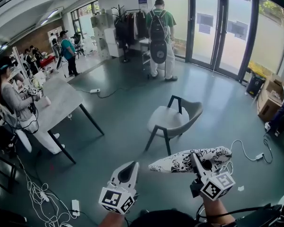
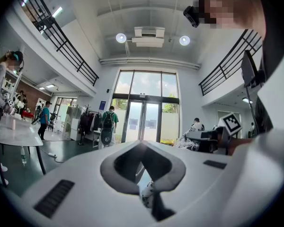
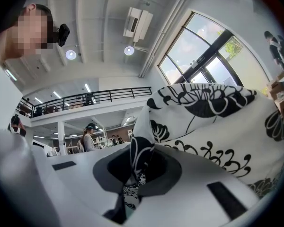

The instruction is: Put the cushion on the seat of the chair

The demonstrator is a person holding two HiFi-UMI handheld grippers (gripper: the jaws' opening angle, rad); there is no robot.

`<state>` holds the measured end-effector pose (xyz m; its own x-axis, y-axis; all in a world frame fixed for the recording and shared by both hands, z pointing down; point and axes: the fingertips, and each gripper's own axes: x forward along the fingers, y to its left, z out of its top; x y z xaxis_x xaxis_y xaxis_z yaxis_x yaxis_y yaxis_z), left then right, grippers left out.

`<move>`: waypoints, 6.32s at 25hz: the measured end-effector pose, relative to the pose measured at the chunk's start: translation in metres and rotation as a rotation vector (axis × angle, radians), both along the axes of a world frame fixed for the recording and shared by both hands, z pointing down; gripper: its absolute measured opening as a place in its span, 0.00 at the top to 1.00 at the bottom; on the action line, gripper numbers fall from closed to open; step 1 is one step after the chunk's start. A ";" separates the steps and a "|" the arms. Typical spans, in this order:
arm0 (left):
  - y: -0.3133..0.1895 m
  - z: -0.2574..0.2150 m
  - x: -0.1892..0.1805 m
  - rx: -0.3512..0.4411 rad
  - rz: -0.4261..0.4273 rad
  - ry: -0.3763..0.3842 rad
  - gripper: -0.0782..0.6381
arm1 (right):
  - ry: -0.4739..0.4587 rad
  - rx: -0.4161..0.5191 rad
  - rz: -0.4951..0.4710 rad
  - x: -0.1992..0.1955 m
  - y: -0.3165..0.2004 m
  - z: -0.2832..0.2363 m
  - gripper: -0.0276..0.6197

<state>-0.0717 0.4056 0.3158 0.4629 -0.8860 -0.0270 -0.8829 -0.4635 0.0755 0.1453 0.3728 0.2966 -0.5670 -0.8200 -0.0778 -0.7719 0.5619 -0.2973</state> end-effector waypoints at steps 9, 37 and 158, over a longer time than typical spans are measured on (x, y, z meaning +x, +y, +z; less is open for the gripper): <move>-0.006 0.006 -0.042 0.023 0.045 -0.015 0.88 | 0.008 0.024 0.049 -0.034 -0.006 0.000 0.92; -0.153 -0.007 -0.018 0.007 0.053 -0.025 0.88 | -0.026 0.024 0.018 -0.013 -0.156 -0.006 0.92; -0.662 0.159 -0.029 -0.439 0.097 -0.147 0.88 | 0.565 -0.699 -0.266 -0.072 -0.720 0.431 0.92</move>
<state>-0.1006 -0.2567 0.4748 0.5149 -0.7514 0.4126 -0.8531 -0.4966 0.1602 0.0737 -0.3471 0.7279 -0.5458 -0.4150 0.7279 -0.7770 0.5758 -0.2543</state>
